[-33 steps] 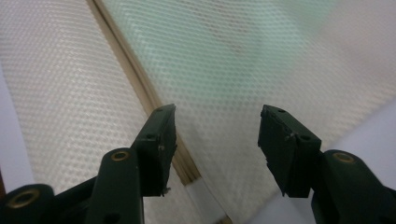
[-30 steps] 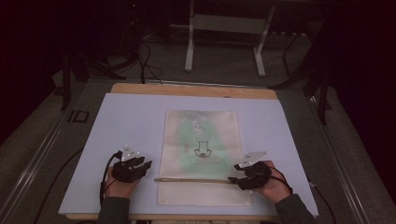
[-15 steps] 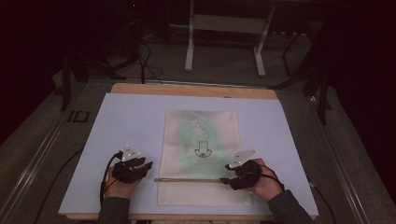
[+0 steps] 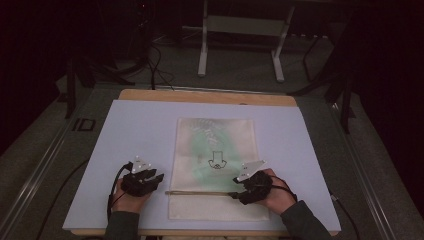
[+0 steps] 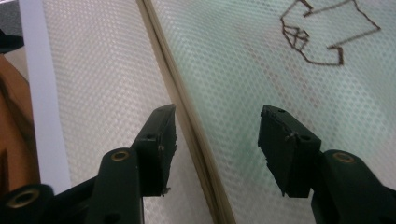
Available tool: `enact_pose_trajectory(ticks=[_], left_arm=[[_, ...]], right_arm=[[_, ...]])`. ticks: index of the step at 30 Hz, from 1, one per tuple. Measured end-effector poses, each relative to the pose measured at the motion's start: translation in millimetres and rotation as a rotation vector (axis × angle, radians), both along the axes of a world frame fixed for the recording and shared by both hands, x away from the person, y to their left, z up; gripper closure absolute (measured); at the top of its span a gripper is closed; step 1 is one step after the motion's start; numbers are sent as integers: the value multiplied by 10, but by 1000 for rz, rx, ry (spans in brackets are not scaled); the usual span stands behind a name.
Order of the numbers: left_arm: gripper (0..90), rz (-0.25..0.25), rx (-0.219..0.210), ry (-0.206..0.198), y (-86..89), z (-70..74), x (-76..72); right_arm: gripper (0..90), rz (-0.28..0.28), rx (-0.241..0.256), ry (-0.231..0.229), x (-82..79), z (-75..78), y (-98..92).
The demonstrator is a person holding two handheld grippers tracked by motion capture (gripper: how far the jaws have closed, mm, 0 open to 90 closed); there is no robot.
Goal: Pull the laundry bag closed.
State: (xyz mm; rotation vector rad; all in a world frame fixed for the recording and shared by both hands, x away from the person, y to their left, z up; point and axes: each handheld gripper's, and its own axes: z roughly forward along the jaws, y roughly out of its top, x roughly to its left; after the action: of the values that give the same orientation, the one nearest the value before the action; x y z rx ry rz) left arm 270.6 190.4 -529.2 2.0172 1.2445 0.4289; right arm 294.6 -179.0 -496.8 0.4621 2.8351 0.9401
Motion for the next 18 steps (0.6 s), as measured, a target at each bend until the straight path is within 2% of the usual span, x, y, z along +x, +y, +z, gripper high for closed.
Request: enact_pose_trajectory(ticks=[18], left_arm=[[616, -7, 4, -2, -9, 9, -4]], right_arm=[[470, 76, 3, 2, -21, 32, 325]])
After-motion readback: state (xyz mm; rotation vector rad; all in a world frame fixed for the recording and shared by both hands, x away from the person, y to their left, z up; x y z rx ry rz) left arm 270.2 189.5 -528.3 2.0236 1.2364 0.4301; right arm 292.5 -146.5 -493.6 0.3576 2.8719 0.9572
